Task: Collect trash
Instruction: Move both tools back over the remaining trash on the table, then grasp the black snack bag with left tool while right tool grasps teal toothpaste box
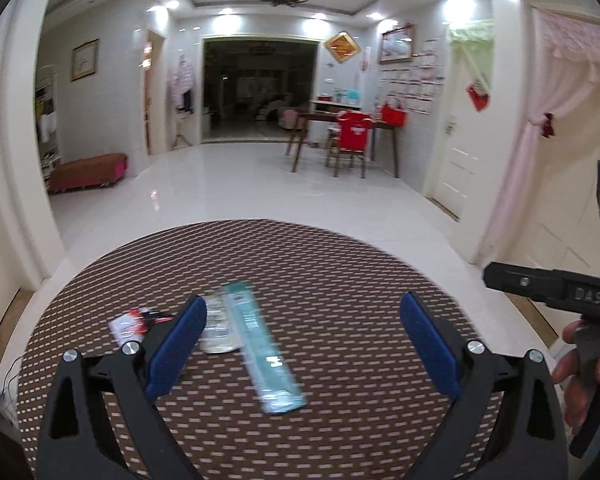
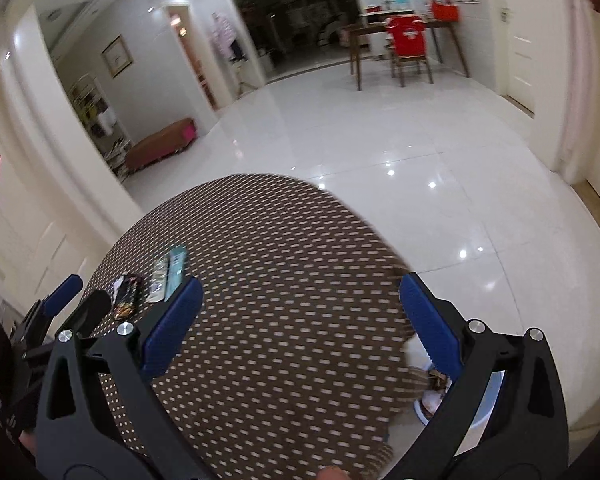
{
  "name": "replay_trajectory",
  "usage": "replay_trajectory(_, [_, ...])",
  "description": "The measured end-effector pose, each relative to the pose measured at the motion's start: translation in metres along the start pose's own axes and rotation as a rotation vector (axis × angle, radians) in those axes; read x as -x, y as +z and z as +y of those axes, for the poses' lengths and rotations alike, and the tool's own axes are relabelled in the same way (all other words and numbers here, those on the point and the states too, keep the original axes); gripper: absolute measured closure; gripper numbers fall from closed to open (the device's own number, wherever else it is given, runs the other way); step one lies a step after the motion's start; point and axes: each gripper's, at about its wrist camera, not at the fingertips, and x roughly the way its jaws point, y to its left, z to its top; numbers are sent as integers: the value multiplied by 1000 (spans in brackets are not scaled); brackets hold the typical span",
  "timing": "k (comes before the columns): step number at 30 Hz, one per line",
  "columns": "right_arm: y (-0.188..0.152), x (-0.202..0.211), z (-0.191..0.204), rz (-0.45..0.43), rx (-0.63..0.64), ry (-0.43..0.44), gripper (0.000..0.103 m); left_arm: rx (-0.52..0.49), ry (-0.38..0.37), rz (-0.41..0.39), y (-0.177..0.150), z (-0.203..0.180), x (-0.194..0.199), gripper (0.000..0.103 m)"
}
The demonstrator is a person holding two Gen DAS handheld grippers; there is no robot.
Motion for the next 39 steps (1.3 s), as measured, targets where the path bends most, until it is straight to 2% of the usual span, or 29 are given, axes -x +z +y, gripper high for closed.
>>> replay_trajectory(5, [-3, -31, 32, 41, 39, 33, 6, -2, 101, 46, -8, 54, -16, 8])
replay_trajectory(8, [-7, -48, 46, 69, 57, 52, 6, -24, 130, 95, -15, 81, -29, 8])
replay_trajectory(11, [-12, -64, 62, 94, 76, 65, 6, -86, 145, 149, -14, 94, -50, 8])
replay_trajectory(17, [-19, -92, 85, 138, 114, 83, 6, -172, 112, 263, -20, 114, -90, 8])
replay_trajectory(18, [-20, -96, 88, 144, 124, 81, 6, -170, 93, 288, -20, 116, -95, 16])
replay_trajectory(19, [-21, -99, 91, 152, 135, 79, 6, -160, 61, 304, -17, 120, -100, 31])
replay_trajectory(20, [-23, -105, 96, 163, 152, 75, 6, -154, 38, 318, -16, 123, -104, 37])
replay_trajectory(22, [-26, -113, 106, 181, 190, 63, 6, -157, 23, 340, -16, 129, -111, 60])
replay_trajectory(25, [-31, -124, 123, 206, 254, 60, 6, -159, -36, 356, -16, 133, -115, 67])
replay_trajectory(28, [-38, -139, 143, 231, 334, 51, 7, -153, -60, 348, -17, 138, -116, 70])
replay_trajectory(29, [-41, -146, 151, 242, 366, 43, 10, -147, -69, 343, -17, 141, -115, 71])
replay_trajectory(31, [-46, -159, 162, 256, 413, 27, 27, -133, -81, 337, -17, 146, -114, 74])
replay_trajectory(32, [-49, -166, 167, 275, 434, 12, 40, -125, -82, 333, -16, 148, -114, 74])
replay_trajectory(34, [-55, -173, 177, 256, 488, -14, 48, -110, -87, 320, -18, 148, -108, 76])
replay_trajectory(36, [-57, -175, 181, 254, 498, 3, 69, -98, -79, 299, -23, 146, -93, 80])
replay_trajectory(39, [-59, -173, 181, 252, 512, -10, 76, -75, -79, 280, -23, 153, -86, 80])
